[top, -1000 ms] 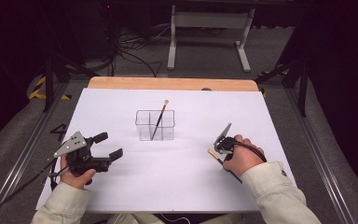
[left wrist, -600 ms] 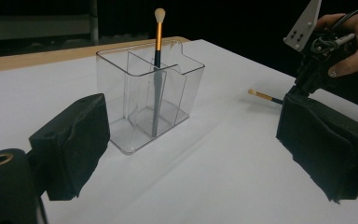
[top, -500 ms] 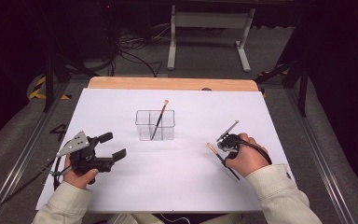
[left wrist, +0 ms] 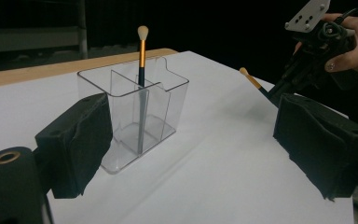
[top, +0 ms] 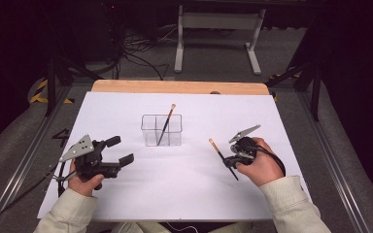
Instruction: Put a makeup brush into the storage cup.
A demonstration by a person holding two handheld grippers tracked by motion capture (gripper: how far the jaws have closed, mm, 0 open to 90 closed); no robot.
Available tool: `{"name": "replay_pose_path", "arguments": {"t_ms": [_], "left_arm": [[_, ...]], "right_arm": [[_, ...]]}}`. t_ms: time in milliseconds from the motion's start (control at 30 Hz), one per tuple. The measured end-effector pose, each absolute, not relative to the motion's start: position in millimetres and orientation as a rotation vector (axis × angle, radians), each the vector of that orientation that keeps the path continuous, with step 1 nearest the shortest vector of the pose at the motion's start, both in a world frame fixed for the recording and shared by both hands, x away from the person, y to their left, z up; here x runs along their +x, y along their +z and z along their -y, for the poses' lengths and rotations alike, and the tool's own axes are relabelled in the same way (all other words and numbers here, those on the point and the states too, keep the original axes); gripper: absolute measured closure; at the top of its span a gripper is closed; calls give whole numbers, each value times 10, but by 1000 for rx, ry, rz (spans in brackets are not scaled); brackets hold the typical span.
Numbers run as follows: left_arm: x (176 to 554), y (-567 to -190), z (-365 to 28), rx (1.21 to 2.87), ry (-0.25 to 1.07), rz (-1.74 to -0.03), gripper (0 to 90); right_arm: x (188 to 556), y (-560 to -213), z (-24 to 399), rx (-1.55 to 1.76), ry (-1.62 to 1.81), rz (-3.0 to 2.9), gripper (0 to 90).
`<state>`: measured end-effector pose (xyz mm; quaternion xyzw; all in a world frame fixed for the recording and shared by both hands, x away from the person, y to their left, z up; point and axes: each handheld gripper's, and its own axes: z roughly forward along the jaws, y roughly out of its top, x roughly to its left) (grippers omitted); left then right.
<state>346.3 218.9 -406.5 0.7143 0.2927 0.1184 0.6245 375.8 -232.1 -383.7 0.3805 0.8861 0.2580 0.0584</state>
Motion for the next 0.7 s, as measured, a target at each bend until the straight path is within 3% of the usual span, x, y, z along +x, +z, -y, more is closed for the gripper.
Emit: {"name": "replay_pose_path", "arguments": {"t_ms": [700], "left_arm": [[3483, -3995, -1984, 1646, 260, -616, 116]], "right_arm": [[3632, -3846, 2389, 772, 1364, -2434, 848]]}}
